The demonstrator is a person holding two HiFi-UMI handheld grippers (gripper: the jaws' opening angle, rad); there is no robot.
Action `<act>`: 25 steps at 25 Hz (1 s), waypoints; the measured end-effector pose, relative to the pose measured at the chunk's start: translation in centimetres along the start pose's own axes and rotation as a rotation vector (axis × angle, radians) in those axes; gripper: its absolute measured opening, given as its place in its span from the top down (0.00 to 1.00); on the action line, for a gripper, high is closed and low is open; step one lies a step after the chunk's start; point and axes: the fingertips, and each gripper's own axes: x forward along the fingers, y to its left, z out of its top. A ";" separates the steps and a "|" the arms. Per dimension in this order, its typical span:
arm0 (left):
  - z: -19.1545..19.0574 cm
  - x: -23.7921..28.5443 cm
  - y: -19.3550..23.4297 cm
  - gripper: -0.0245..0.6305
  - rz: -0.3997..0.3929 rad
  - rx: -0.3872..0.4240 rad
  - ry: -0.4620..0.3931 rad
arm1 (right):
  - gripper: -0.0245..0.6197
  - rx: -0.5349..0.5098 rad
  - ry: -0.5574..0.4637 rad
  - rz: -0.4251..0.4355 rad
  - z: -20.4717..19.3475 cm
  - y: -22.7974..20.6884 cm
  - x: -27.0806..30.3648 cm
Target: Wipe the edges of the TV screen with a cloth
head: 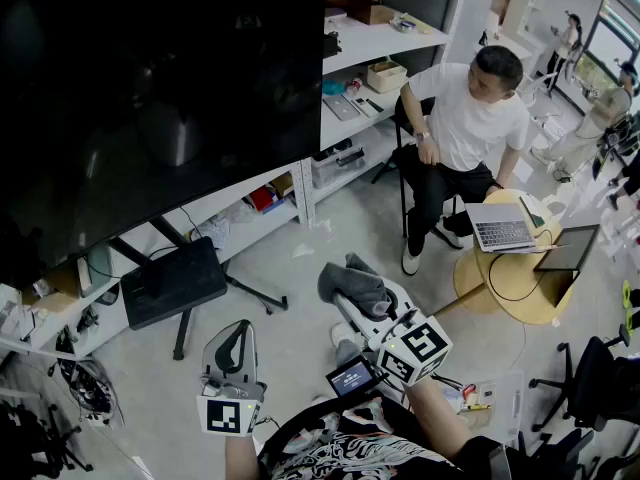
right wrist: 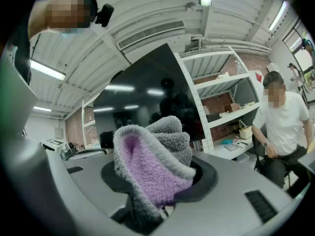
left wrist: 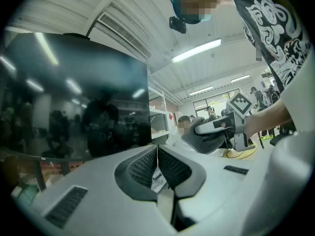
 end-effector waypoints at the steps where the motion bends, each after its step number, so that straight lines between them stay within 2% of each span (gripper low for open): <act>1: 0.1 1.2 0.5 0.93 0.011 -0.009 -0.001 | 0.64 -0.018 0.004 0.007 0.4 -0.7 1.0; 8: 2.4 9.5 2.4 0.94 0.055 -0.119 -0.044 | 0.64 -0.057 0.007 0.055 3.5 -6.8 6.0; 16: 2.2 17.6 3.4 0.94 0.110 -0.117 -0.005 | 0.64 -0.079 0.000 0.075 5.6 -14.1 9.2; 21: 1.8 19.8 3.9 0.94 0.156 -0.121 0.020 | 0.64 -0.045 -0.007 0.025 5.4 -18.0 11.6; 25: 0.9 19.8 4.6 0.94 0.212 -0.124 0.054 | 0.64 -0.083 0.006 -0.060 5.0 -21.4 14.4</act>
